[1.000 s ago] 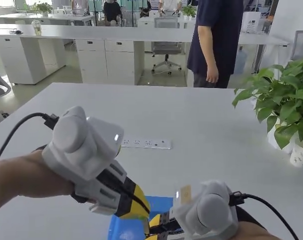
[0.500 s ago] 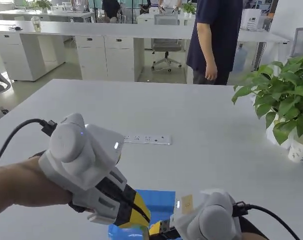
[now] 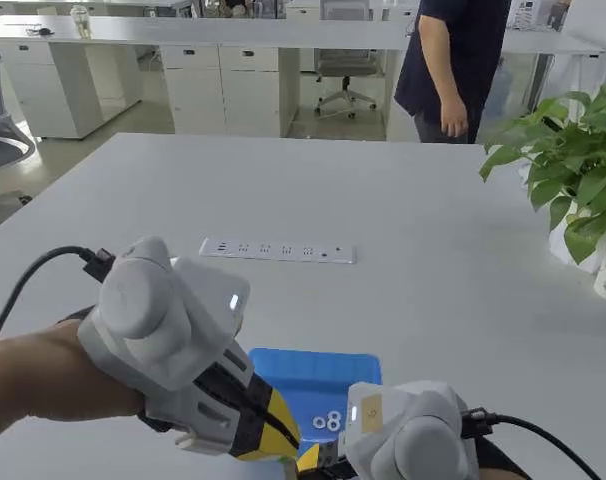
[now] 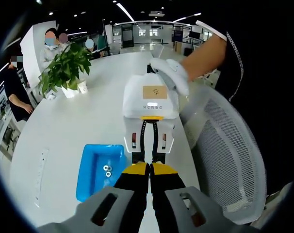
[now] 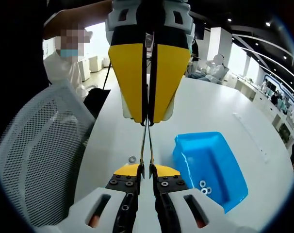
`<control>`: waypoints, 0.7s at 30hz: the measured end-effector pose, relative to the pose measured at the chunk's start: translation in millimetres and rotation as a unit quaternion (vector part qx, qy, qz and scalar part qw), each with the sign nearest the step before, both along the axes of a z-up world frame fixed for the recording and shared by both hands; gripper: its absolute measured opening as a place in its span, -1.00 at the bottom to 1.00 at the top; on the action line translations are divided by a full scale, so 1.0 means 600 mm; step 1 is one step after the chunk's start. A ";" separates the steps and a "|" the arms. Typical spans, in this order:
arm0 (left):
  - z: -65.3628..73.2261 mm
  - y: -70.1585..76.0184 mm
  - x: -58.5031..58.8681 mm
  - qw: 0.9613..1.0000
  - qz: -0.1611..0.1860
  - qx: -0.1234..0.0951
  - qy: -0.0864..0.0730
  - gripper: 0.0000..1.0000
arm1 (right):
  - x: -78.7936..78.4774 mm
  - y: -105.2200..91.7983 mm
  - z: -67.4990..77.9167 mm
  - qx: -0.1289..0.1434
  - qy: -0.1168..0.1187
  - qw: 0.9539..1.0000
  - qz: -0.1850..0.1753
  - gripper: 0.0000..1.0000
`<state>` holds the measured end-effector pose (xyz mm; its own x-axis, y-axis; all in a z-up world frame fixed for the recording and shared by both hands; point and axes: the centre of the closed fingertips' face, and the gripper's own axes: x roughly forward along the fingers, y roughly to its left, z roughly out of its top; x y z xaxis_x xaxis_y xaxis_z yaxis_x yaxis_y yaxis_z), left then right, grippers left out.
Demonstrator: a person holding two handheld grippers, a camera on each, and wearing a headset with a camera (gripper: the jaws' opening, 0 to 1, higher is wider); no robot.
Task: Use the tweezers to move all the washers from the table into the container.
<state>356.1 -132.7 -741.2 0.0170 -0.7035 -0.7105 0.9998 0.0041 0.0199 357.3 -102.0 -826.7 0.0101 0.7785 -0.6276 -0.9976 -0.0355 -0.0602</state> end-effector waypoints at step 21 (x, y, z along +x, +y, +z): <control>-0.044 0.013 -0.021 1.000 0.005 0.015 0.017 -0.93 | -0.027 0.013 -0.042 -0.001 0.023 1.000 0.008 -0.77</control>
